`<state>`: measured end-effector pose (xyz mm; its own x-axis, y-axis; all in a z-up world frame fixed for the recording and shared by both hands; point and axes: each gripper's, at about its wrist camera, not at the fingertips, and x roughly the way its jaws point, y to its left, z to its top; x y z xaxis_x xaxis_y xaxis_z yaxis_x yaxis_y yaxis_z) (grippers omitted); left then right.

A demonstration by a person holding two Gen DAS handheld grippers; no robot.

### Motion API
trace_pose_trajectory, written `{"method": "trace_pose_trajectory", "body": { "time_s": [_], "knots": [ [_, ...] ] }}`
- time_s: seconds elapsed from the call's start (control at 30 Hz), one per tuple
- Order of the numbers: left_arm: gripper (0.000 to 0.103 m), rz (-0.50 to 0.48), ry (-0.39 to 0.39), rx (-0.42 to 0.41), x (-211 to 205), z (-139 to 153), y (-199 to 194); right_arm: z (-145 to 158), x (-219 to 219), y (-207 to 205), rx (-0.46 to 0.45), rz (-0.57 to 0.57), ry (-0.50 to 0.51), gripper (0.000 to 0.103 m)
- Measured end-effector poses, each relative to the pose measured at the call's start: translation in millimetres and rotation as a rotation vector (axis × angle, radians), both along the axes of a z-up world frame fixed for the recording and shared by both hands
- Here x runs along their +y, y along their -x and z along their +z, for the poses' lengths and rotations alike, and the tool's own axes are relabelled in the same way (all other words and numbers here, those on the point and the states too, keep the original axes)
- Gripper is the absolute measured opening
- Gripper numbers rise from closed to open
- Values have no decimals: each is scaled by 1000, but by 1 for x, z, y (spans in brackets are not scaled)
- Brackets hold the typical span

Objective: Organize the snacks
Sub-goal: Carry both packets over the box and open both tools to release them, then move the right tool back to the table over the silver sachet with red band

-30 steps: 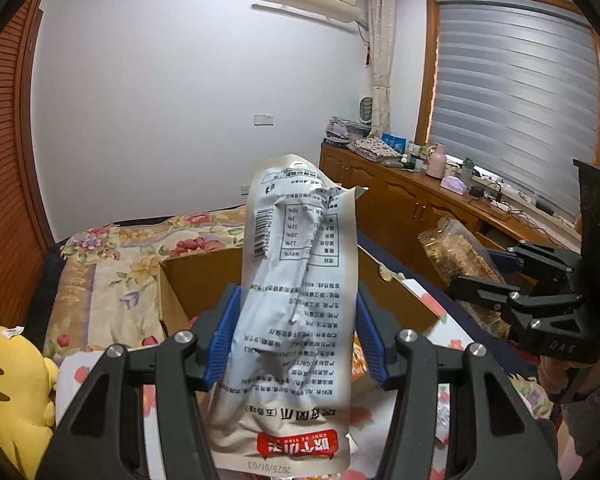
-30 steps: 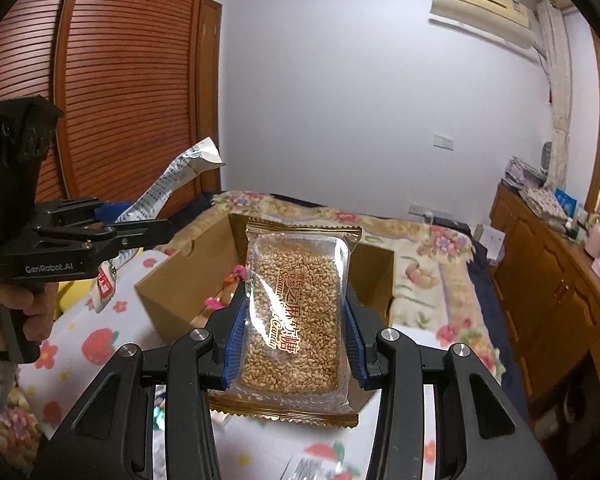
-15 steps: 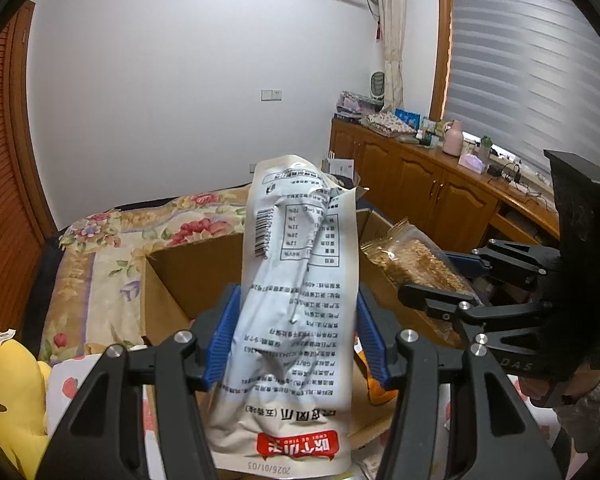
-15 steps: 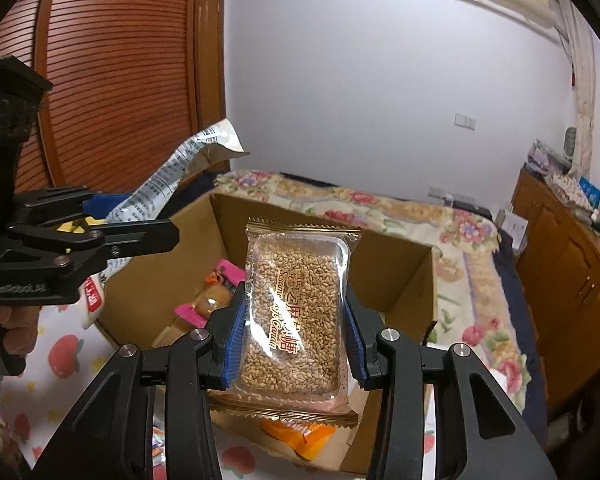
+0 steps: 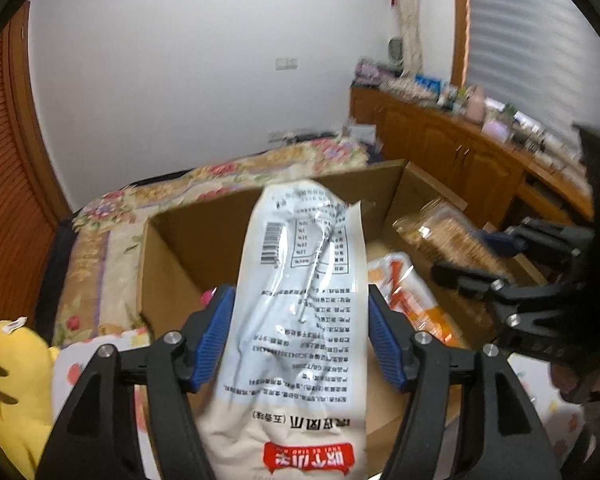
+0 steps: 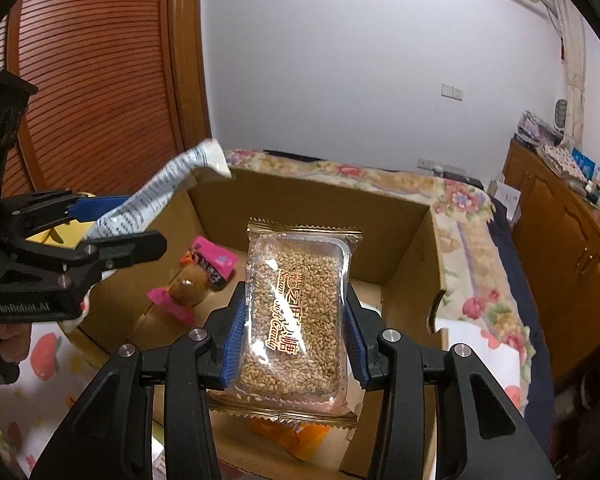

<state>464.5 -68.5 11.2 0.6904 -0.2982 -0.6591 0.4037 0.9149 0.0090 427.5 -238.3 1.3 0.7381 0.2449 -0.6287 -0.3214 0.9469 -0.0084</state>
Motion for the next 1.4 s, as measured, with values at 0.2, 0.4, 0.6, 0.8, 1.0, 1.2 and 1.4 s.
{"method": "trace_pose_trajectory", "body": {
  "time_s": [0.2,0.4,0.6,0.8,1.0,1.2,1.4],
  "knots": [
    [85,10,4,-32,2,-5,15,-18,7,1,38,0,6,51],
    [85,5,41,-53,13,4,34,-16,6,13,36,-4,-8,60],
    [85,-15,63,-96,28,17,77,1,-7,51,1,-11,-44,61],
    [85,-16,82,-106,41,16,122,14,-18,105,-36,-28,-45,61],
    [85,-4,70,-91,54,1,157,7,-36,148,-15,-61,-42,61],
    [85,12,55,-42,63,-25,183,-24,-54,168,80,-105,-41,61],
    [85,27,62,17,72,-54,204,-60,-61,176,161,-133,-23,61]
  ]
}}
